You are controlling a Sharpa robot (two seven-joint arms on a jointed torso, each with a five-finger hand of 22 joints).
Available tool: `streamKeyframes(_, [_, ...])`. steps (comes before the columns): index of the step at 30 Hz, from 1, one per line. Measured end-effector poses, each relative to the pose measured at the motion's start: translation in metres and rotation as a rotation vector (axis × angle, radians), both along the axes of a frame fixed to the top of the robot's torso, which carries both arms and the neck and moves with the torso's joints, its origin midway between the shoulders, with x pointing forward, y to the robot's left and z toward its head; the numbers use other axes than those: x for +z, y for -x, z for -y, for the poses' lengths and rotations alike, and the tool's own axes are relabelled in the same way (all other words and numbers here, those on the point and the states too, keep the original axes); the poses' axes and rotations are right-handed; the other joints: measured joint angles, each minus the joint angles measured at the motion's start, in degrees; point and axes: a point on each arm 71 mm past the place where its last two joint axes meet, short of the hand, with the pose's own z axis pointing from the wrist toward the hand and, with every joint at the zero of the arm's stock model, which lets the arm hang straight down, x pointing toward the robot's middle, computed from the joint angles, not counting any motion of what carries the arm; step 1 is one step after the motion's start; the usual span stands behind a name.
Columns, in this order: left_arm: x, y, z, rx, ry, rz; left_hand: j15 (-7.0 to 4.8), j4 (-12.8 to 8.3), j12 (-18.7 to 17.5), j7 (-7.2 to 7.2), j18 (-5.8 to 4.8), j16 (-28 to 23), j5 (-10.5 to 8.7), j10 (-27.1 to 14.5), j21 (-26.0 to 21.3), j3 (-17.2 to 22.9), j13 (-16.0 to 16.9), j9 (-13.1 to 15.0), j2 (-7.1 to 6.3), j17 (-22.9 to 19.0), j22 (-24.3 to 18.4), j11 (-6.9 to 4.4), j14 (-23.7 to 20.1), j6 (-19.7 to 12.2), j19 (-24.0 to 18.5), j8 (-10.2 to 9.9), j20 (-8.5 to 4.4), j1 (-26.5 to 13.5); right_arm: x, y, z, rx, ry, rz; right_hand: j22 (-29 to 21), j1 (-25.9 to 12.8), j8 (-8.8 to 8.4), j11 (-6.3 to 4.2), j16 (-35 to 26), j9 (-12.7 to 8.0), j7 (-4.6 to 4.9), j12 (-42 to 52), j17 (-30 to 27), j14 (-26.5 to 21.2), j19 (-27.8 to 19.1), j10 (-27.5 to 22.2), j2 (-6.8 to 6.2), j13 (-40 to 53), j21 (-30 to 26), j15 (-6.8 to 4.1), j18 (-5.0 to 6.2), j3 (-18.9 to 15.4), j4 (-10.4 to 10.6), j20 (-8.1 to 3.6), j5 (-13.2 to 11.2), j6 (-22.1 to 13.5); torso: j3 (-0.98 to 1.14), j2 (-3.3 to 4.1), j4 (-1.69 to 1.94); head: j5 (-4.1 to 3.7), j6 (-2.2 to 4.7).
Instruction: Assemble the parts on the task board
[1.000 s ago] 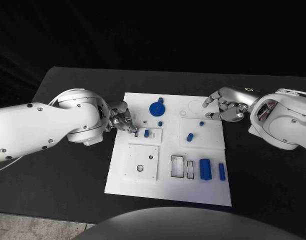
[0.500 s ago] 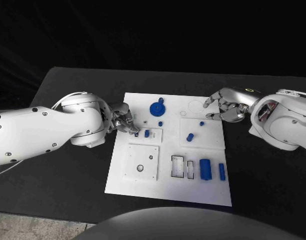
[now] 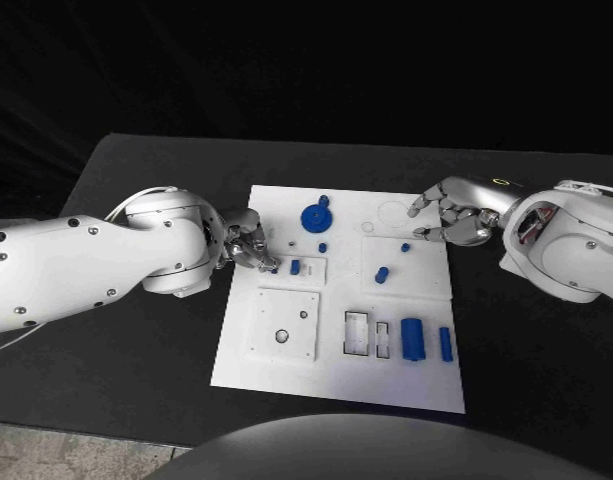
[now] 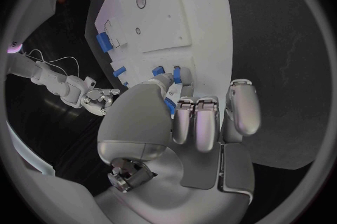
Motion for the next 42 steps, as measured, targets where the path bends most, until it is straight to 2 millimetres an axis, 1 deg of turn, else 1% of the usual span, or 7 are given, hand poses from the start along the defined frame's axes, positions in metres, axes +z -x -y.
streamKeyframes(6, [-0.0003, 0.0001, -0.0004, -0.002, -0.003, -0.002, 0.0, 0.0, 0.0, 0.0, 0.0, 0.0, -0.02, 0.0, 0.0, 0.0, 0.0, 0.05, 0.0, 0.0, 0.0, 0.0, 0.0, 0.0, 0.0, -0.09, 0.0, 0.0, -0.0004, 0.0001, -0.0001, 0.0, 0.0, -0.001, -0.01, 0.0, 0.0, 0.0, 0.0, 0.0, 0.0, 0.0, 0.0, 0.0, 0.0, 0.0, 0.0, 0.0, 0.0, 0.0, 0.0, 0.0, 0.0, 0.0, 0.0, 0.0, -0.02, 0.02, 0.01, 0.04, 0.0])
streamKeyframes(10, [-0.0008, 0.0001, -0.0003, -0.004, -0.004, -0.003, 0.0, -0.16, 0.0, 0.0, 0.0, 0.0, -1.28, 0.0, -0.22, 0.16, 0.0, 0.05, -0.06, -0.01, -0.01, 0.0, 0.0, 0.0, 0.0, -0.13, 0.0, -0.26, -0.0008, 0.0002, -0.0001, 0.0, -0.001, -0.002, -0.01, 0.0, 0.0, 0.0, 0.0, 0.0, 0.0, 0.0, 0.0, 0.0, 0.0, 0.0, 0.0, 0.0, 0.0, 0.0, 0.0, 0.0, 0.0, 0.0, 0.0, 0.0, -0.02, 0.05, 0.02, 0.12, 0.0])
streamKeyframes(18, [-0.0025, -0.0004, -0.0011, -0.002, -0.006, -0.005, 0.42, 2.75, 0.0, 0.65, 0.0, 0.0, -17.97, 0.02, -0.67, -4.88, 0.0, -1.11, 1.07, -0.01, -0.01, 0.61, 0.01, 0.23, 0.0, -1.15, 0.0, -9.07, -0.0011, 0.0003, -0.0001, 0.0, -0.001, -0.004, -0.01, 0.0, 0.0, 0.0, 0.0, -0.06, 0.0, 0.0, -0.08, 0.0, 0.0, 0.0, 0.0, 0.0, -0.32, 0.0, 0.0, 0.0, 0.0, 0.0, 0.35, 0.0, -0.02, 0.07, 0.01, 0.25, 0.0])
streamKeyframes(21, [-0.0026, -0.0004, -0.001, -0.003, -0.005, -0.005, 0.45, 2.9, 0.0, 0.84, 0.01, 0.0, -21.44, -0.19, -0.87, -7.7, 0.0, -2.19, 1.64, -0.01, -0.01, 0.82, 0.04, 0.21, -0.12, -1.89, 0.11, -12.89, -0.0013, 0.0003, 0.0001, -0.001, -0.001, -0.005, -0.01, 0.0, 0.0, 0.0, 0.0, -0.06, 0.0, 0.0, -0.08, 0.0, 0.0, 0.0, 0.0, 0.0, -0.32, 0.0, 0.0, 0.0, 0.0, 0.0, 0.35, 0.0, -0.02, 0.07, 0.01, 0.27, 0.0])
streamKeyframes(32, [-0.0033, -0.0016, -0.0018, 0.003, 0.007, -0.01, 0.81, 3.01, 0.0, 1.42, 0.01, 0.0, -22.08, 0.02, -1.1, -15.4, 0.0, -3.79, 3.98, -0.02, -0.02, 1.02, 0.01, 0.8, 0.0, -2.74, 0.42, -21.3, -0.0016, 0.0003, 0.0003, -0.001, 0.0, -0.008, 0.03, 0.0, 0.0, 0.0, -0.22, -0.06, 0.0, -0.24, -0.24, 0.0, 0.0, 0.0, 0.0, 0.0, -0.32, 0.0, 0.0, 0.0, 0.0, 0.0, 0.35, 0.0, 0.01, 0.07, 0.01, 0.41, 0.0])
streamKeyframes(36, [-0.0041, -0.0027, -0.0029, 0.01, 0.014, -0.013, 0.81, 3.11, 0.0, 1.02, 0.01, 0.0, -22.08, 0.02, -1.1, -17.26, 0.0, -2.74, 6.04, -0.02, -0.02, 1.02, 0.01, 1.63, 0.01, -1.51, 0.42, -23.11, -0.0017, 0.0003, 0.0006, -0.002, 0.001, -0.009, 0.03, 0.0, 0.0, 0.0, -0.22, -0.06, 0.0, -0.23, -0.24, 0.0, 0.0, 0.0, 0.0, 0.0, -0.54, 0.0, 0.0, 0.0, 0.0, 0.0, 0.35, 0.0, 0.01, 0.06, 0.0, 0.38, 0.0])
streamKeyframes(42, [-0.0053, -0.0029, -0.0038, 0.02, 0.029, -0.013, 0.81, 3.0, 0.0, 0.7, 0.01, 0.0, -21.65, 0.02, -1.09, -18.84, 0.0, -0.19, 9.5, -0.03, -0.02, 1.01, 0.01, 1.29, 0.0, 1.16, 0.42, -21.35, -0.0019, 0.0004, 0.0007, -0.002, 0.001, -0.01, 0.02, 0.0, 0.0, 0.0, -0.22, -0.06, 0.0, -0.23, -0.3, 0.0, 0.0, 0.0, 0.0, 0.0, -0.67, 0.0, 0.0, 0.1, -0.1, 0.0, 0.35, 0.0, 0.0, 0.06, 0.02, 0.32, 0.0])
